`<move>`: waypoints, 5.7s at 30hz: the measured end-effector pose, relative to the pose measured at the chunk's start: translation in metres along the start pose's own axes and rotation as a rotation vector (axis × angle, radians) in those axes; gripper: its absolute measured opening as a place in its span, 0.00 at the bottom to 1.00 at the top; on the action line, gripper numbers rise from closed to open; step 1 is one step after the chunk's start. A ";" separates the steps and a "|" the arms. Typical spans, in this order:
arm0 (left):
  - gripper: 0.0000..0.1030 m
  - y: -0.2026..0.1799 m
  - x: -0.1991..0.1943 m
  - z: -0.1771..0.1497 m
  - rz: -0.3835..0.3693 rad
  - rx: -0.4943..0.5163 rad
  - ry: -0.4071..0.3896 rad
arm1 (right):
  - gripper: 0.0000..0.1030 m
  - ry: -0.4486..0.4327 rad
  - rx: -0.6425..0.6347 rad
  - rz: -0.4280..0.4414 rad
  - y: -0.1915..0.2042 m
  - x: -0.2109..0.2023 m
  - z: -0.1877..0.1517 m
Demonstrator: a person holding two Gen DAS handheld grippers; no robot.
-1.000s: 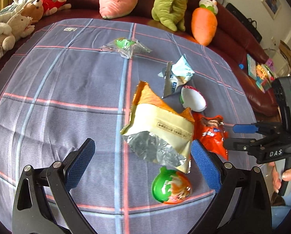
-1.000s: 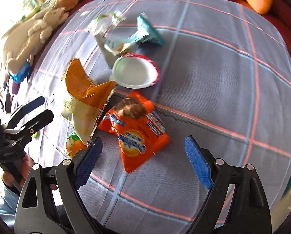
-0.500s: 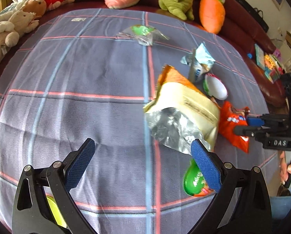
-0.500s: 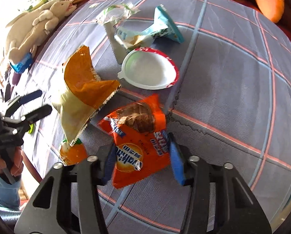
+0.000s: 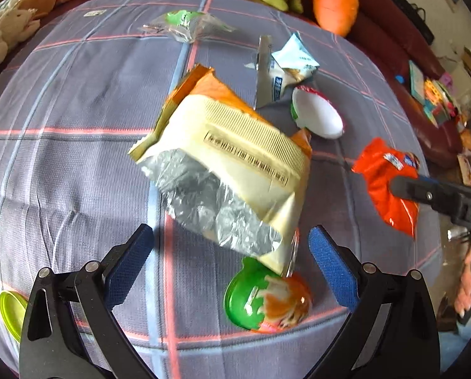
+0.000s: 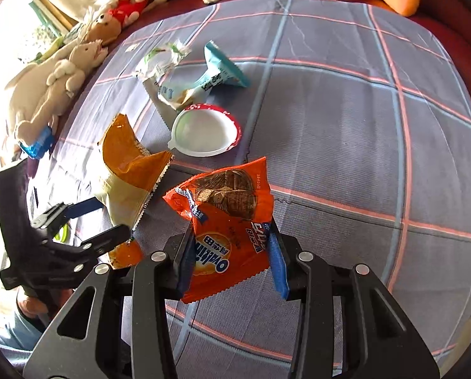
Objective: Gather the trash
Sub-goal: 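Grasp the orange Ovaltine wrapper with the right tool while the left tool grasps the cream snack bag, then carry the snack bag and Ovaltine wrapper over the teal bin, then open both tools to drop the wrappers into the bin, then move both open tools back over the table toward the remaining trash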
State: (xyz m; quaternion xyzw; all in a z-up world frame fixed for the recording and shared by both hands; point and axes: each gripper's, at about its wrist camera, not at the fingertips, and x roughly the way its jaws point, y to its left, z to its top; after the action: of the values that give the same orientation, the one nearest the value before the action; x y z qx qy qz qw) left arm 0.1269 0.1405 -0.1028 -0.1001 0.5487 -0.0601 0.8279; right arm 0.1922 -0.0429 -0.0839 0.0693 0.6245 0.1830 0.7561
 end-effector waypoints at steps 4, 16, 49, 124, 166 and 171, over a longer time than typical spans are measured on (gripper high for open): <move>0.96 -0.007 0.008 0.012 0.053 -0.042 -0.019 | 0.37 -0.011 0.023 0.006 -0.007 -0.003 -0.002; 0.19 -0.019 0.007 0.031 0.061 -0.064 -0.092 | 0.37 -0.033 0.085 0.039 -0.029 -0.009 -0.008; 0.09 -0.302 0.001 0.032 -0.220 0.395 -0.062 | 0.37 -0.428 0.453 0.035 -0.235 -0.180 -0.110; 0.96 -0.464 0.091 0.014 -0.363 0.582 0.113 | 0.78 -0.387 0.760 -0.214 -0.376 -0.209 -0.166; 0.96 -0.122 -0.025 -0.033 -0.122 0.176 -0.077 | 0.83 -0.176 0.317 -0.090 -0.091 -0.108 -0.089; 0.96 -0.068 -0.029 -0.054 -0.046 0.074 -0.096 | 0.83 -0.121 0.239 -0.058 -0.058 -0.077 -0.086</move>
State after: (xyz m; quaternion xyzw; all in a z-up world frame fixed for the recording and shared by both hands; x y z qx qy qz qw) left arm 0.0665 0.0752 -0.0810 -0.0850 0.5033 -0.0946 0.8547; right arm 0.1082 -0.1346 -0.0505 0.1517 0.5968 0.0811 0.7838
